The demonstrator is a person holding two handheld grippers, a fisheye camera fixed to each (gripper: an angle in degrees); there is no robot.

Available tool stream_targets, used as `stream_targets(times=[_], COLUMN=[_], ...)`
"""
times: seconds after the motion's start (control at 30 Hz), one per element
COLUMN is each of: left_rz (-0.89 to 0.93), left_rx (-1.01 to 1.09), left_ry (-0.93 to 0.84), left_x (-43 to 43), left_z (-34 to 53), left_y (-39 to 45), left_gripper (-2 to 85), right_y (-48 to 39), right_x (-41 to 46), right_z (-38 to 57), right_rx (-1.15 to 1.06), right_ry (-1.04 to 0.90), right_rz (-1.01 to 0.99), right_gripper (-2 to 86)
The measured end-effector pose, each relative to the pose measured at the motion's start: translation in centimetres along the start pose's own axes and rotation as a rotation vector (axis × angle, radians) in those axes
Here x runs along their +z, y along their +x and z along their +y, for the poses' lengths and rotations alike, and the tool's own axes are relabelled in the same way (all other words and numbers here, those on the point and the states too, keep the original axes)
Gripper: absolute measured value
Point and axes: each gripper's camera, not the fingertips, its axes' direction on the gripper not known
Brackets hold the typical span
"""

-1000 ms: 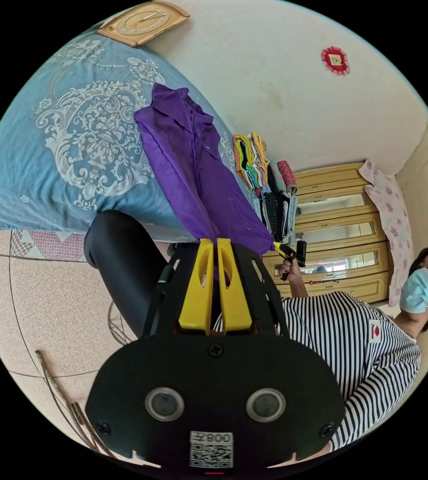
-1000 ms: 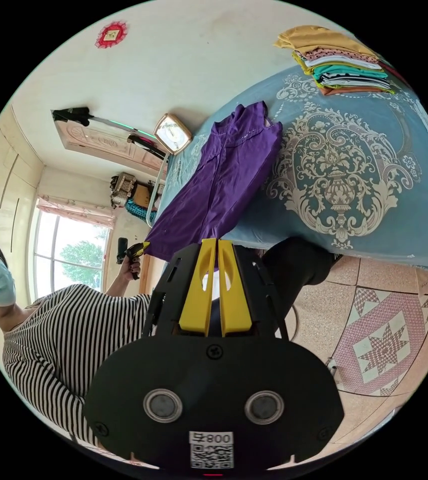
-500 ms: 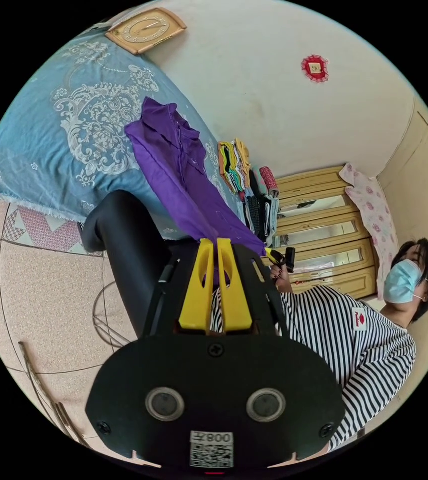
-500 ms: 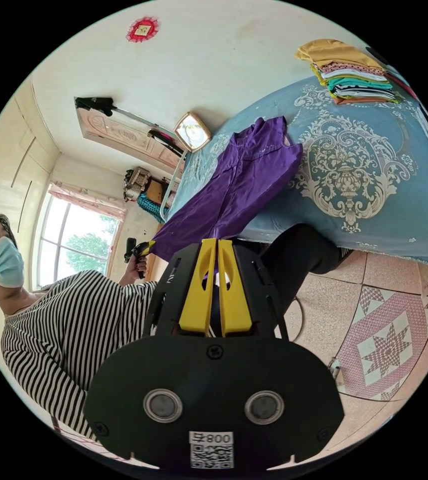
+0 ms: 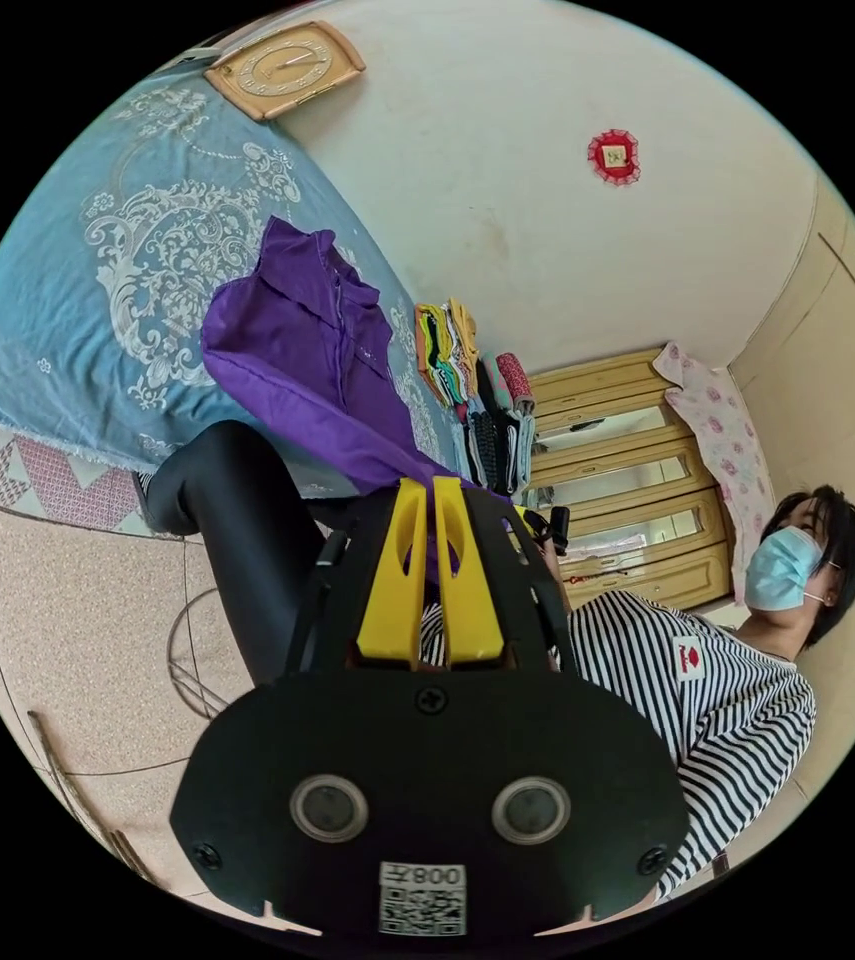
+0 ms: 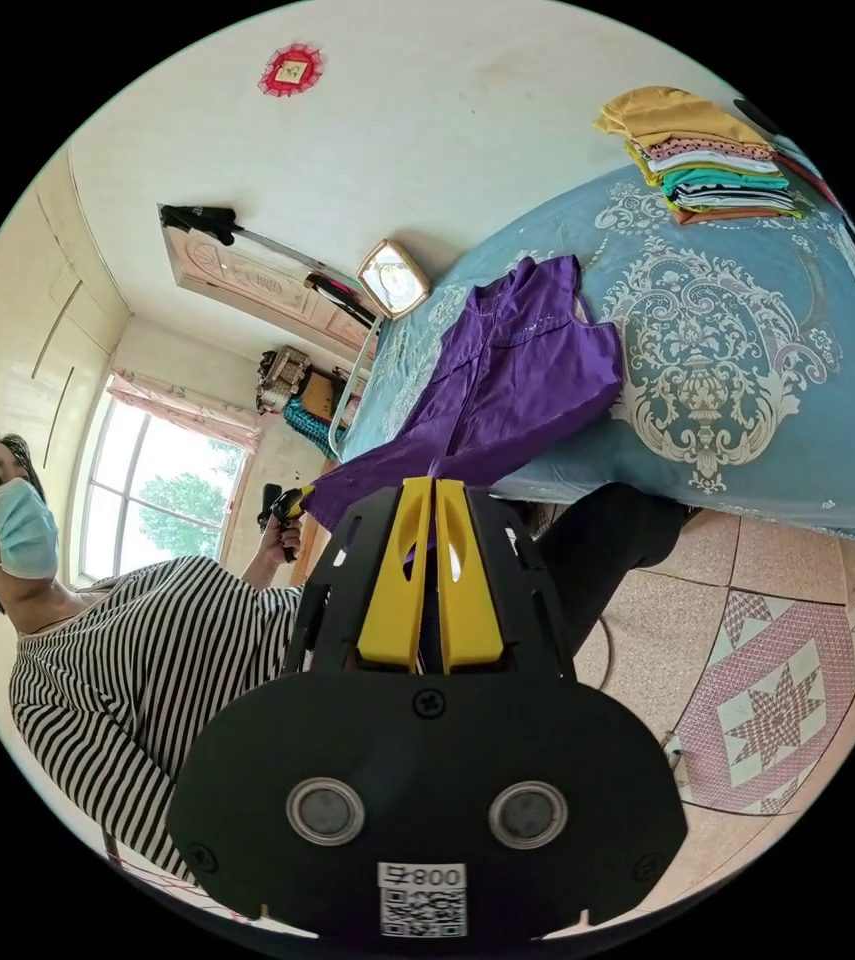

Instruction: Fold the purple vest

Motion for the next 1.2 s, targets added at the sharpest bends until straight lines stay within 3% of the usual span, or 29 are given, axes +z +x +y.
stream_targets(times=[0.23, 0.5, 0.87, 1.2], left_rz=[0.039, -0.042, -0.102, -0.228], left_rx=[0.030, 0.060, -0.064, -0.194], left_ry=[0.055, 0.073, 0.114, 0.100], left_x=[1.8, 5.3, 12.5, 18.3], left_z=[-10.6, -25.4, -46.0, -54.3], left_y=[-1.5, -3.7, -14.4, -24.1], left_gripper=[1.4, 1.5, 1.9, 5.8], right_y=[0.7, 4.0, 12.4, 22.6], right_x=[0.4, 2.5, 9.6, 18.6], right_z=[-10.5, -24.4, -44.0, -53.8], right_rx=[-0.050, -0.044, 0.021, 0.213], right_ry=[0.033, 0.055, 0.024, -0.080], right_rz=[0.021, 0.056, 0.126, 0.154], right_gripper=[0.2, 0.2, 0.3, 0.9])
